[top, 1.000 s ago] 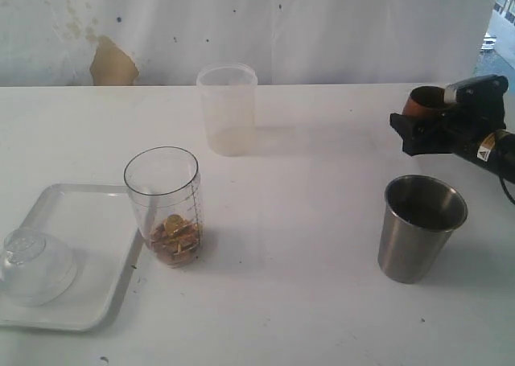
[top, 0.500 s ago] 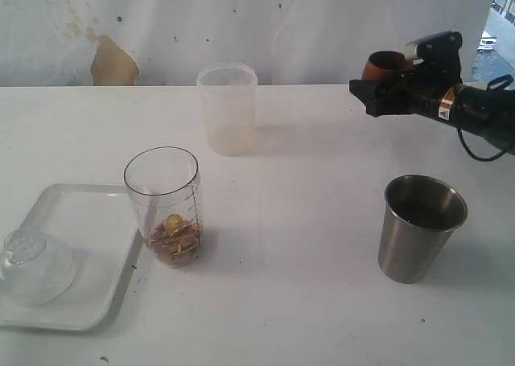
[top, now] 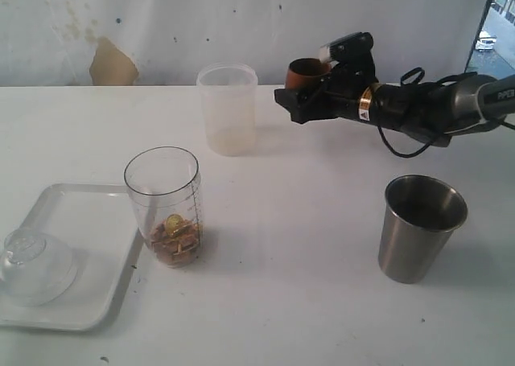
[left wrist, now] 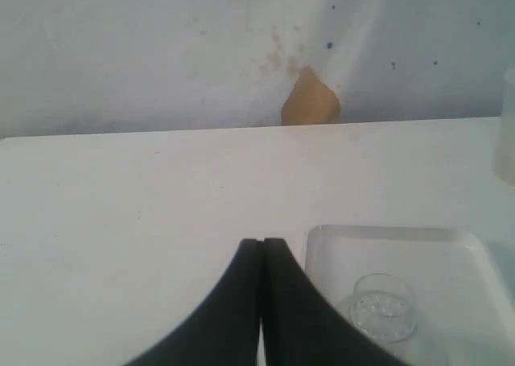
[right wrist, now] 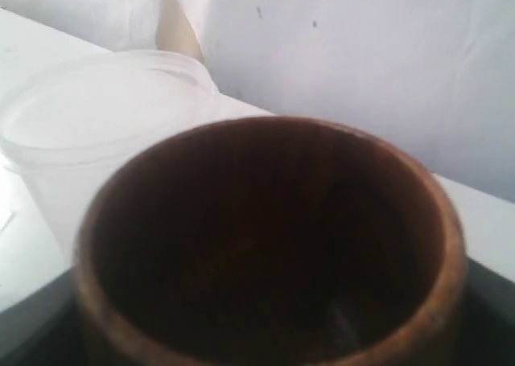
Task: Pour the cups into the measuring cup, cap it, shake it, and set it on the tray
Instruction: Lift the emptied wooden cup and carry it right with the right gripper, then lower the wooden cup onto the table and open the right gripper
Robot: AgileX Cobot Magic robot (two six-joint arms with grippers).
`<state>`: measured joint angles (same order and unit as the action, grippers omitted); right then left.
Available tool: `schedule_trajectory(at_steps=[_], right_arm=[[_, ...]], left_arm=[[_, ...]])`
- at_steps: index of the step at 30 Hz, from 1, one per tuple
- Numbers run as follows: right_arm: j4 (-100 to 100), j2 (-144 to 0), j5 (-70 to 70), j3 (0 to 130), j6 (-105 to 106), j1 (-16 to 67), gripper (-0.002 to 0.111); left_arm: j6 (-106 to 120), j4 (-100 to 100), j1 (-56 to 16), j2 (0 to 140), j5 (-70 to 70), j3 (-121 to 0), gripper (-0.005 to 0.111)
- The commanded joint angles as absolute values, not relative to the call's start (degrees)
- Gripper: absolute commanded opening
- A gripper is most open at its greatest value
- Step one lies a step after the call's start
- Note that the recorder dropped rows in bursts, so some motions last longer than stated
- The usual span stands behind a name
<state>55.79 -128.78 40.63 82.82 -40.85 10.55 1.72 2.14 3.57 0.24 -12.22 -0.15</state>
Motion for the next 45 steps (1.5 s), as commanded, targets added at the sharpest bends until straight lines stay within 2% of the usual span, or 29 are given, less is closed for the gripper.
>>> schedule_trajectory(at_steps=[1, 11, 20, 26, 29, 45], right_arm=[[51.55, -129.66, 38.75, 83.45, -40.27, 10.88, 0.0], [51.24, -129.29, 37.25, 83.45, -35.97, 10.19, 0.0], [58.68, -125.17, 35.66, 83.21, -38.4, 2.49, 0.0], [65.77, -129.52, 51.61, 83.09, -41.56, -5.37, 0.0], [66.89, -132.33, 54.33, 83.31, -41.56, -7.67, 0.0], [73.2, -137.56, 55.89, 85.14, -41.43, -6.17, 0.0]], left_arm=[[1.73, 1.77, 3.31, 0.0, -11.94, 0.0, 0.0], [1.73, 1.77, 3.31, 0.0, -11.94, 0.0, 0.0], [1.73, 1.77, 3.31, 0.0, -11.94, 0.0, 0.0], [1.73, 1.77, 3.31, 0.0, -11.94, 0.0, 0.0], [1.73, 1.77, 3.31, 0.0, -11.94, 0.0, 0.0], [1.73, 1.77, 3.31, 0.0, -11.94, 0.0, 0.0]])
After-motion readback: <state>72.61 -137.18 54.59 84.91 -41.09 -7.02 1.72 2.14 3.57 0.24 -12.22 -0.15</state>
